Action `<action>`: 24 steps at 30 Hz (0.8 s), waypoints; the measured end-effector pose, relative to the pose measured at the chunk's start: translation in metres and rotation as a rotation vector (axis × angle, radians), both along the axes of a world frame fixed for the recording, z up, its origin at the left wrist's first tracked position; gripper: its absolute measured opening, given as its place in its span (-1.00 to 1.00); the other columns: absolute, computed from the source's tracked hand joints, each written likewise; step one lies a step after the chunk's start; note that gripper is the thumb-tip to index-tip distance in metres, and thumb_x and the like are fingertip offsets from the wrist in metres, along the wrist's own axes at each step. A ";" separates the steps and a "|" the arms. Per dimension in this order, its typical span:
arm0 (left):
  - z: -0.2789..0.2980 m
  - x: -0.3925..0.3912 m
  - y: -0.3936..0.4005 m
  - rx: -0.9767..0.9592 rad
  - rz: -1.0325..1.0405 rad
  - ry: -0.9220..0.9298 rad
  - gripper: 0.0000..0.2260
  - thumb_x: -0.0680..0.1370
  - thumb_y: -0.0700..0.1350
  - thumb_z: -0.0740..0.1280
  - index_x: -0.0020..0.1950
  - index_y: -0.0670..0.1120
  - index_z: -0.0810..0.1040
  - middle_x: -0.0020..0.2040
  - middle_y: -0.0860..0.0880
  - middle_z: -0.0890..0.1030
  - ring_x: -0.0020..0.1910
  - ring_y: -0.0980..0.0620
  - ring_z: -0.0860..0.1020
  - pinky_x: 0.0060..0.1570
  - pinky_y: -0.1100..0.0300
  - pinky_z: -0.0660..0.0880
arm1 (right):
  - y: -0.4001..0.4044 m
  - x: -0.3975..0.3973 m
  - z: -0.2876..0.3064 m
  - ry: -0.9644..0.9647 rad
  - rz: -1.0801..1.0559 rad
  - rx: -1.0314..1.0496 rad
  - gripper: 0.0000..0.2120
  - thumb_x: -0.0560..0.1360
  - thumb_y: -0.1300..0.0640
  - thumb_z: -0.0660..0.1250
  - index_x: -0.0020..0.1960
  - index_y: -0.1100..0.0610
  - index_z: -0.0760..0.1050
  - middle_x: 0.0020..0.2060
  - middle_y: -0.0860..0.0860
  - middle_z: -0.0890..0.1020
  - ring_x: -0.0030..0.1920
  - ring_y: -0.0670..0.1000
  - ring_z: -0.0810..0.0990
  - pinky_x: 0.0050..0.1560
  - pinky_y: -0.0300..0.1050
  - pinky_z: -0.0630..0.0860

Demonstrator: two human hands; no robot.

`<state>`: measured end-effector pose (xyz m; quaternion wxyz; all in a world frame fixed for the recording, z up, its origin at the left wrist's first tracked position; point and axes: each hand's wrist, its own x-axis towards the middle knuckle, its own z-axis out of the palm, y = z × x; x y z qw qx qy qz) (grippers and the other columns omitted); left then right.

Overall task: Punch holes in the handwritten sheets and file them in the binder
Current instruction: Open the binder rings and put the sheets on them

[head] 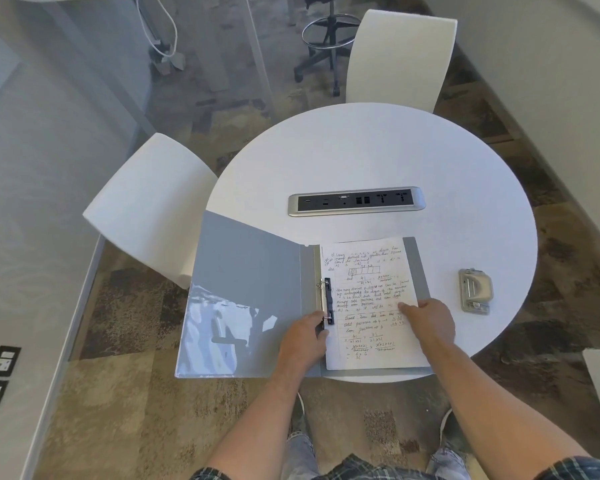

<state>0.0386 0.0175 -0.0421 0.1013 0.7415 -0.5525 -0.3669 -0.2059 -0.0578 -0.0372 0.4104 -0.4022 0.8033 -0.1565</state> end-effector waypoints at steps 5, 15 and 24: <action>0.003 -0.002 -0.002 -0.005 0.038 0.020 -0.60 0.63 -0.06 0.30 0.48 0.01 0.47 0.45 0.06 0.52 0.40 0.04 0.49 0.39 0.06 0.44 | 0.006 0.010 -0.004 0.180 0.047 -0.073 -0.91 0.51 0.13 0.32 -0.03 0.16 0.49 -0.13 0.07 0.61 -0.12 0.16 0.60 -0.14 -0.02 0.51; 0.011 -0.004 -0.002 -0.024 -0.022 -0.013 -0.63 0.63 -0.13 0.27 0.45 0.02 0.50 0.39 0.09 0.56 0.33 0.00 0.54 0.25 0.09 0.52 | -0.013 -0.006 -0.005 0.155 0.075 -0.035 -0.66 0.52 0.28 0.27 -0.42 0.10 0.38 -0.47 0.02 0.44 -0.44 0.07 0.35 -0.37 -0.16 0.31; 0.013 -0.002 0.008 0.015 -0.088 -0.042 -0.41 0.55 -0.16 0.39 0.56 0.04 0.32 0.51 0.05 0.43 0.45 0.01 0.42 0.37 0.09 0.41 | 0.020 0.012 0.001 0.083 0.517 -0.289 -0.70 0.52 -0.07 0.47 0.21 -0.02 0.58 0.05 -0.08 0.64 0.03 -0.05 0.63 0.09 -0.03 0.60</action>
